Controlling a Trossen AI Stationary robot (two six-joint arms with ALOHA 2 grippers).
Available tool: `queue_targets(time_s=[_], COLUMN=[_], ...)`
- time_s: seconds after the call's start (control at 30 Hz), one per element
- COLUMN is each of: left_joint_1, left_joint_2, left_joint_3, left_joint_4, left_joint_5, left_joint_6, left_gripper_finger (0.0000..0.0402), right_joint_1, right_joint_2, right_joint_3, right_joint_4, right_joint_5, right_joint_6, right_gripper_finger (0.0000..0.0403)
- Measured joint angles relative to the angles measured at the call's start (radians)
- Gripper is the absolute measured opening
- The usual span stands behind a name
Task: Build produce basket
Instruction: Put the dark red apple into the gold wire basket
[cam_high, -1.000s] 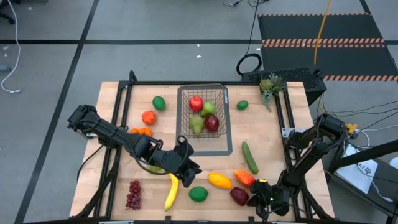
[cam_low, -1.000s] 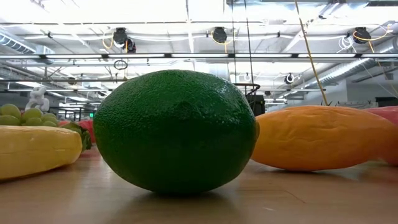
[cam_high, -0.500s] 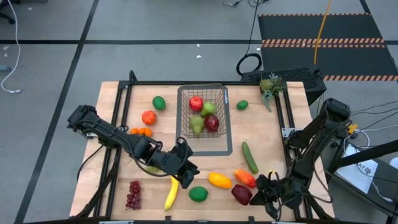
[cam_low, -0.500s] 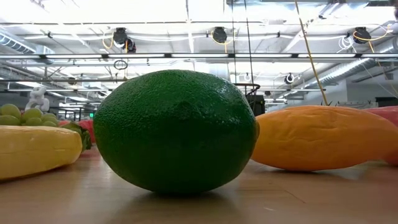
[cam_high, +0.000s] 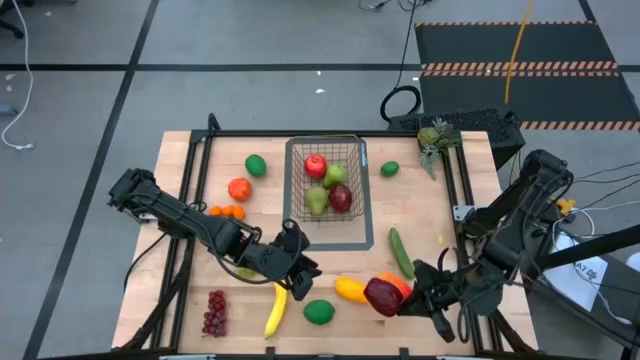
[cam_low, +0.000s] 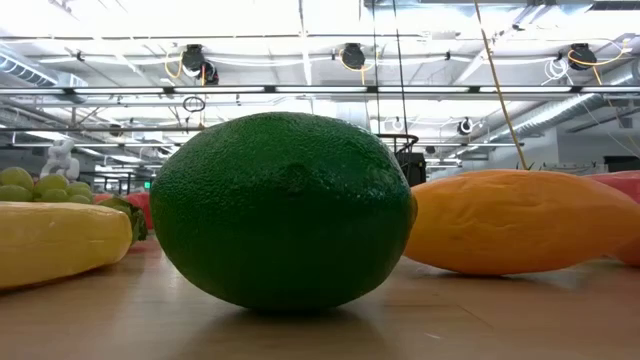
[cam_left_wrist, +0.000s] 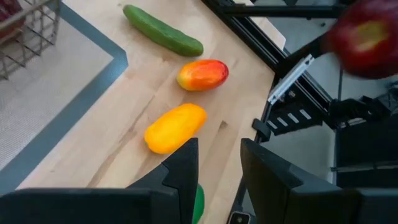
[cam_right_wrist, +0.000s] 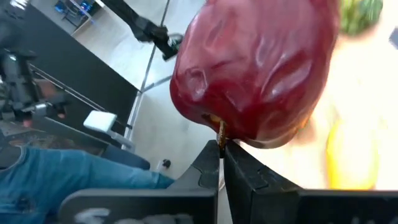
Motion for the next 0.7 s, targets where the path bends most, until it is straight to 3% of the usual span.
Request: queue_targets(time_s=[0.4,0.7], left_joint_1=[0.000,0.000], left_joint_2=[0.000,0.000], left_joint_3=[0.000,0.000], left_joint_4=[0.001,0.002], left_joint_5=[-0.056,-0.056], left_joint_6=[-0.022,-0.023], left_gripper_finger=[0.0120,0.0120], right_joint_1=[-0.111,-0.206], right_joint_2=[-0.022,-0.047], right_joint_3=[0.301,0.428], right_joint_4=[-0.191,-0.196], right_joint_5=[-0.004,-0.005], right_joint_6=[-0.146,-0.269], right_gripper_finger=[0.0000,0.0000])
